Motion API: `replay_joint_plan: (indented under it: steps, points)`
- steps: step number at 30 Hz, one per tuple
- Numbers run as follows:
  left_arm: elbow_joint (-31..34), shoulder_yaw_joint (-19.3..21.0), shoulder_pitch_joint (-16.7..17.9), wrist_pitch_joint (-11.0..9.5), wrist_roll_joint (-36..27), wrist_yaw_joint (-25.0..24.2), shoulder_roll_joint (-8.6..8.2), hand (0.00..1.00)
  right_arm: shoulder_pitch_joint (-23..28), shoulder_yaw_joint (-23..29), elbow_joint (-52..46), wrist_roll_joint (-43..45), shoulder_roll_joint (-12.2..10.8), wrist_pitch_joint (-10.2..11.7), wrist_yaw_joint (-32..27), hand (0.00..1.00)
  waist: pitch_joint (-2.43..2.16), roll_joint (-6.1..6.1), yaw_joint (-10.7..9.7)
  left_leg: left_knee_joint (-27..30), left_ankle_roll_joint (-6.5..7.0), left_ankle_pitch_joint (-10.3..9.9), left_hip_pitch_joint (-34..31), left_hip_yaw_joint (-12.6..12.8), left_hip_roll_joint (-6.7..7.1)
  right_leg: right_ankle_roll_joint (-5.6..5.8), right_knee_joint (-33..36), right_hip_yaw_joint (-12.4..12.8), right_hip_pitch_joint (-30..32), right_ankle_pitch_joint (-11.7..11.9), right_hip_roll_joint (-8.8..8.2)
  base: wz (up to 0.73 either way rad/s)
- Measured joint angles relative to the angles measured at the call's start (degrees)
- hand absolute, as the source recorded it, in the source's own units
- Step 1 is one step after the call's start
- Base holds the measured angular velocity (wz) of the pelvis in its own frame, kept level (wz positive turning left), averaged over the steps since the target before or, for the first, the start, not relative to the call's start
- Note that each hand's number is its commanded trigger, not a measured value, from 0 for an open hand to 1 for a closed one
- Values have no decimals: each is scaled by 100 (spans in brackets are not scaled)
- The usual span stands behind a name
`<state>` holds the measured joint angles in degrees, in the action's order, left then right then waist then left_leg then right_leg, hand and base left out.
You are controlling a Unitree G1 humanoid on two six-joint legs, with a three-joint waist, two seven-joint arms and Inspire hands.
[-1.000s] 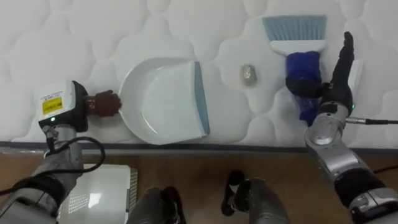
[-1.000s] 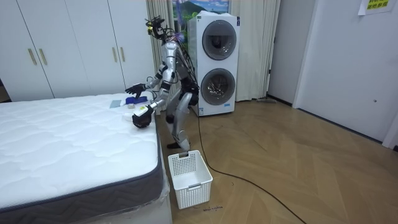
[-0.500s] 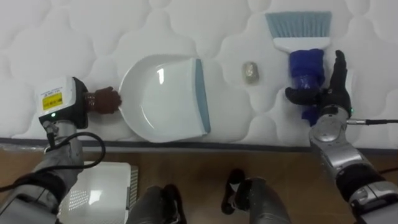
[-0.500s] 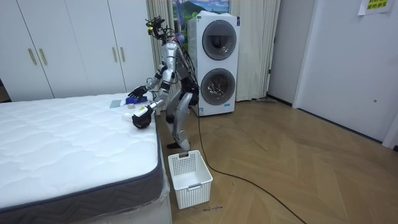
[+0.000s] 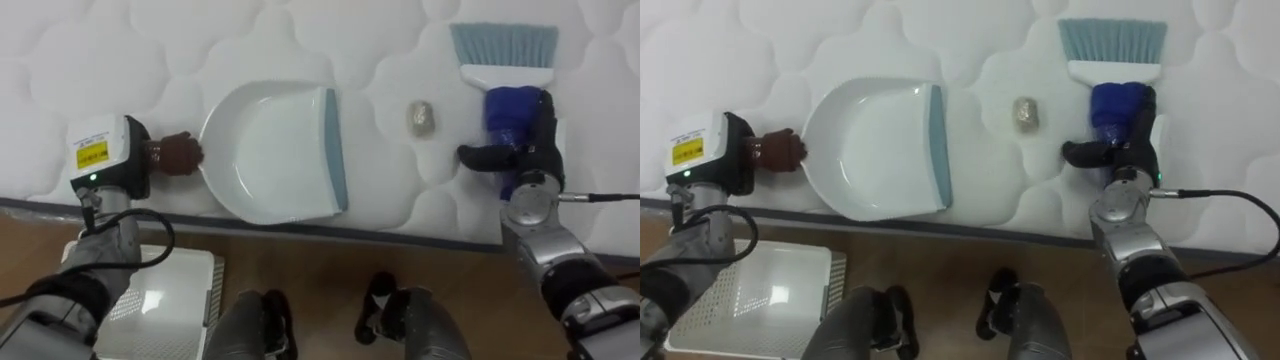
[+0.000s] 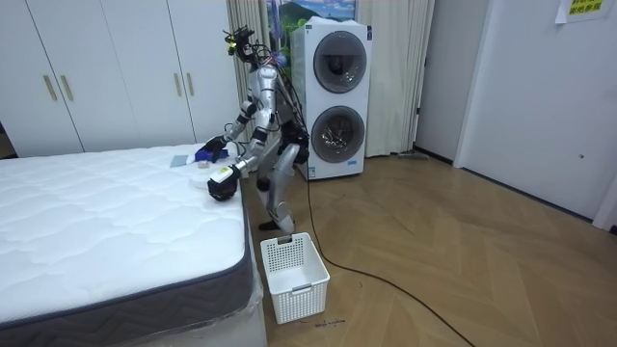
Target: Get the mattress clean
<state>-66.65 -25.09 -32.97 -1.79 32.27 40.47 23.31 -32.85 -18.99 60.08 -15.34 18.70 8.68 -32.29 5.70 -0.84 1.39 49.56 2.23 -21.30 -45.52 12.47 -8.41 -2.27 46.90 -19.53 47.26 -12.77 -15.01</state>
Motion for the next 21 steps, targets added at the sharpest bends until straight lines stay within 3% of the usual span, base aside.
replay_joint_plan:
  steps: [3, 15, 16, 17, 18, 19, 20, 21]
  points:
    - [4, -69, 0, 5, -12, 0, -9, 100, -31, 0, 55, -3, 14, -1, 18, 0, 9, 15, 12, 20, 0, 0, -25, -24, 23, -26, 17, -79, 0, -24, -78, 9]
    - [135, -79, -7, 32, -83, 69, -17, 100, -141, 8, 232, 0, 87, 23, 32, 0, 35, 104, 21, 207, 3, -6, -312, -124, 30, -46, 206, -100, 231, -91, -113, 3]
    - [144, -79, -9, 35, -116, 82, -17, 100, -158, 7, 232, -3, 99, 23, 29, 8, 36, 108, 22, 221, 4, -5, -339, -124, 30, -48, 219, -95, 262, -90, -115, 0]
    - [146, -81, -9, 38, -144, 133, -18, 100, -182, 6, 232, -16, 107, 29, 16, 8, 34, 111, 21, 248, 5, -4, -389, -124, 33, -53, 258, -84, 317, -92, -124, 0]
    - [154, -85, -9, 40, -175, 167, -24, 100, -197, 6, 239, -25, 111, 42, -5, 18, 34, 111, 19, 276, 5, -5, -417, -124, 43, -73, 304, -89, 353, -105, -156, 0]
    - [157, -85, -9, 41, -191, 176, -25, 100, -206, 6, 240, -33, 112, 52, -8, 61, 33, 112, 19, 283, 7, -3, -432, -125, 84, -81, 325, -88, 377, -109, -171, 0]
    - [157, -87, -9, 42, -210, 176, -26, 100, -207, 6, 240, -38, 115, 57, -13, 67, 32, 114, 18, 285, 5, -2, -439, -131, 101, -84, 337, -87, 388, -111, -181, 4]
    - [164, -89, -10, 42, -234, 176, -26, 100, -212, 7, 241, -48, 135, 61, -36, 100, 28, 122, 12, 313, 5, -2, -473, -141, 114, -92, 377, -85, 417, -119, -200, 4]
